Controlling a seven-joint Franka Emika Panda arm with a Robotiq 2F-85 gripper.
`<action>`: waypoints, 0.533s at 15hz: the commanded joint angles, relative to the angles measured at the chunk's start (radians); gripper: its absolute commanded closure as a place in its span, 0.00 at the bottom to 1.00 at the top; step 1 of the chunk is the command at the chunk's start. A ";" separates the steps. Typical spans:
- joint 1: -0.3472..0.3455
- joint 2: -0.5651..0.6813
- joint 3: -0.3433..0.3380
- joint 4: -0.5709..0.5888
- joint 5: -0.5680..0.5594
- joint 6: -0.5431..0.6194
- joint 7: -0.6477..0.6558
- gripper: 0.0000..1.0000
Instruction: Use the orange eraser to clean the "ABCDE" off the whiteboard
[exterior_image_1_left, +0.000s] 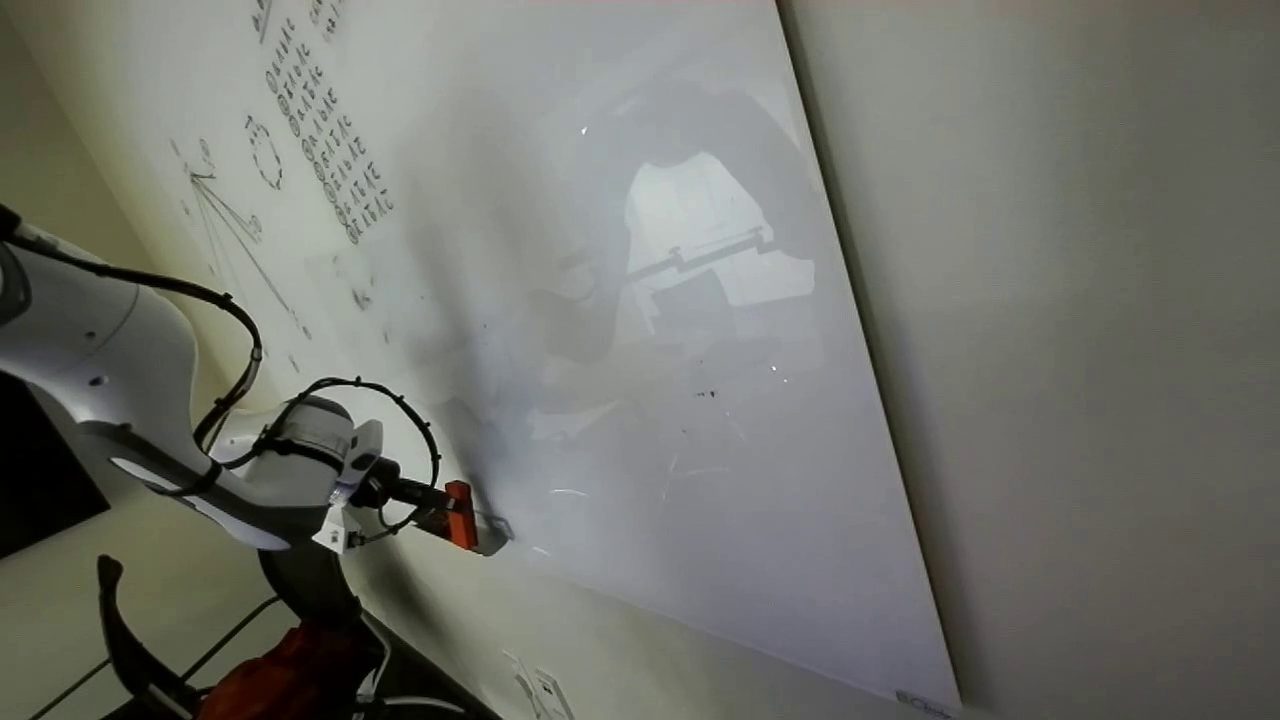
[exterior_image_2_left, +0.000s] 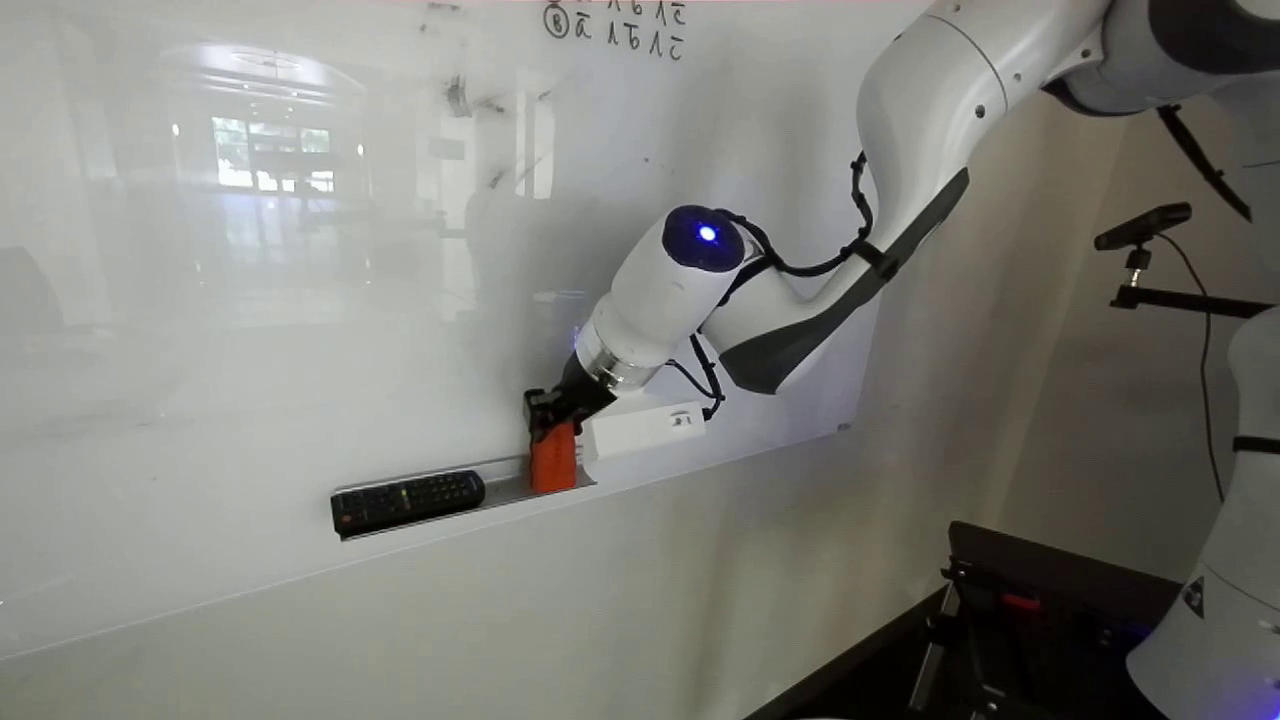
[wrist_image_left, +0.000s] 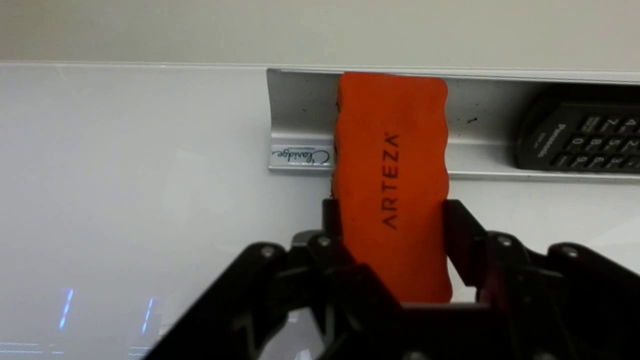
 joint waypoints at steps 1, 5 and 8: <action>0.013 0.021 -0.007 0.038 -0.006 -0.041 0.011 0.72; 0.011 0.033 -0.005 0.054 0.000 -0.052 0.000 0.72; 0.007 0.042 0.002 0.059 0.022 -0.058 -0.026 0.23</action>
